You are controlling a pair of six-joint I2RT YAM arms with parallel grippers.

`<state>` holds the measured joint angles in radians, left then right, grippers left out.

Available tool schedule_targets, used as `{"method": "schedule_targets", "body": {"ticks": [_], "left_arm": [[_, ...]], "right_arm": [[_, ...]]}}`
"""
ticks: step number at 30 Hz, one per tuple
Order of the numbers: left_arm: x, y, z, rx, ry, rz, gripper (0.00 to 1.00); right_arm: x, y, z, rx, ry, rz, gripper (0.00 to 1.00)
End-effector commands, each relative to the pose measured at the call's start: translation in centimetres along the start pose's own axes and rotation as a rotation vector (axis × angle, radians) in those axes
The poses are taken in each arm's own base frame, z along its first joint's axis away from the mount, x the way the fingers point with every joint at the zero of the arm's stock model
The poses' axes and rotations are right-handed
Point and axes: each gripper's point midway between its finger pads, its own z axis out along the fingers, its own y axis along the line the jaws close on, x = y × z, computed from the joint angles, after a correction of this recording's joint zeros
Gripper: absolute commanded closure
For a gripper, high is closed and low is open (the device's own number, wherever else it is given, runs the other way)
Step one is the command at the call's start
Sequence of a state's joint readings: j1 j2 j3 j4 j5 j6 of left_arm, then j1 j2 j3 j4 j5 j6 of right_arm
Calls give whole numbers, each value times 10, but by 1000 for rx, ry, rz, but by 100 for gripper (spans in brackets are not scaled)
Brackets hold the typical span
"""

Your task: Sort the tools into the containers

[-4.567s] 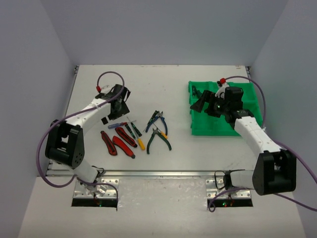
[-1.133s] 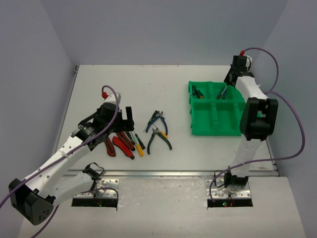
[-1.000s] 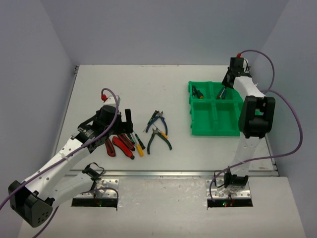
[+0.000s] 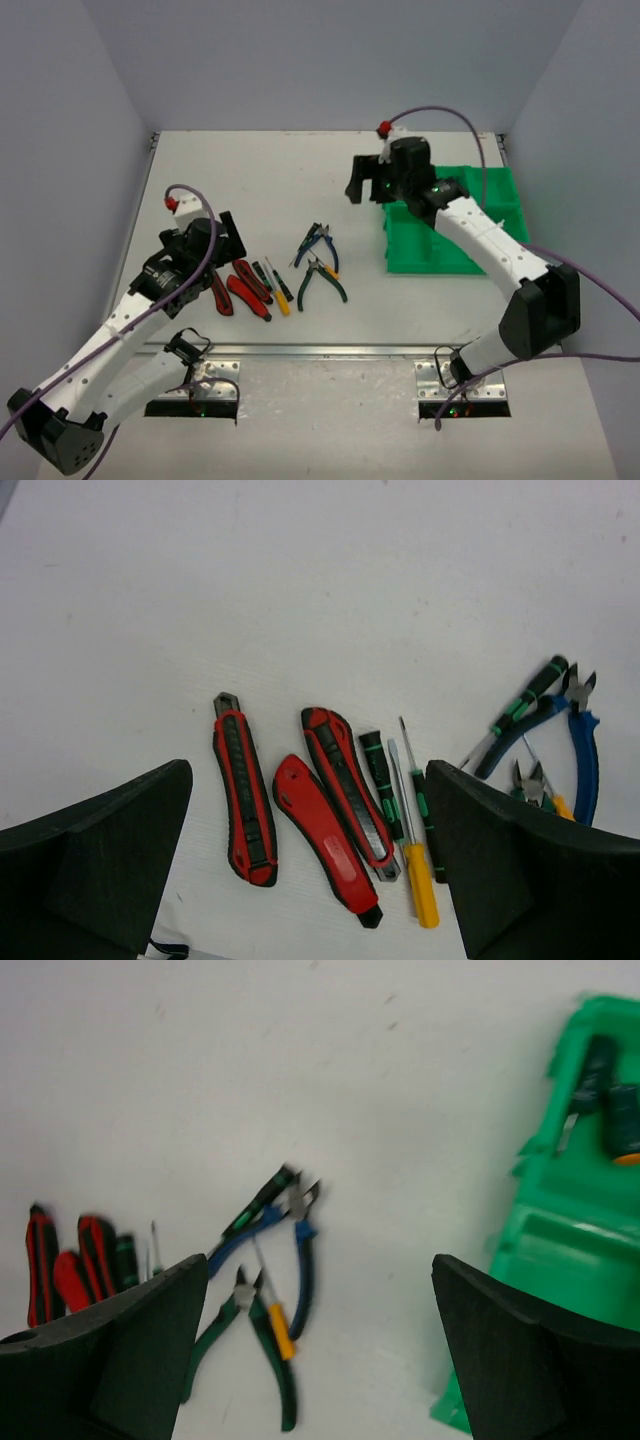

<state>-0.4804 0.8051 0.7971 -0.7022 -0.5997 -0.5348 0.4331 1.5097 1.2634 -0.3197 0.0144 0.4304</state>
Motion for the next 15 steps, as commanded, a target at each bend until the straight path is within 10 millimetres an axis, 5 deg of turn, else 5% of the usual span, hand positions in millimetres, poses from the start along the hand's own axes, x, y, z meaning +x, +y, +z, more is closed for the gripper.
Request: {"method": "schedule_targets", "body": {"ticks": [1, 3, 5, 15], "left_arm": [[-49, 21, -24, -26, -189, -179, 0], [-56, 21, -34, 32, -236, -195, 0], [-57, 17, -37, 74, -248, -195, 0], [-40, -2, -18, 100, -142, -95, 0]], "right_arm": [[65, 44, 7, -71, 96, -87, 11], [92, 75, 18, -119, 142, -129, 22], [105, 86, 28, -112, 157, -116, 30], [130, 93, 84, 6, 167, -61, 36]]}}
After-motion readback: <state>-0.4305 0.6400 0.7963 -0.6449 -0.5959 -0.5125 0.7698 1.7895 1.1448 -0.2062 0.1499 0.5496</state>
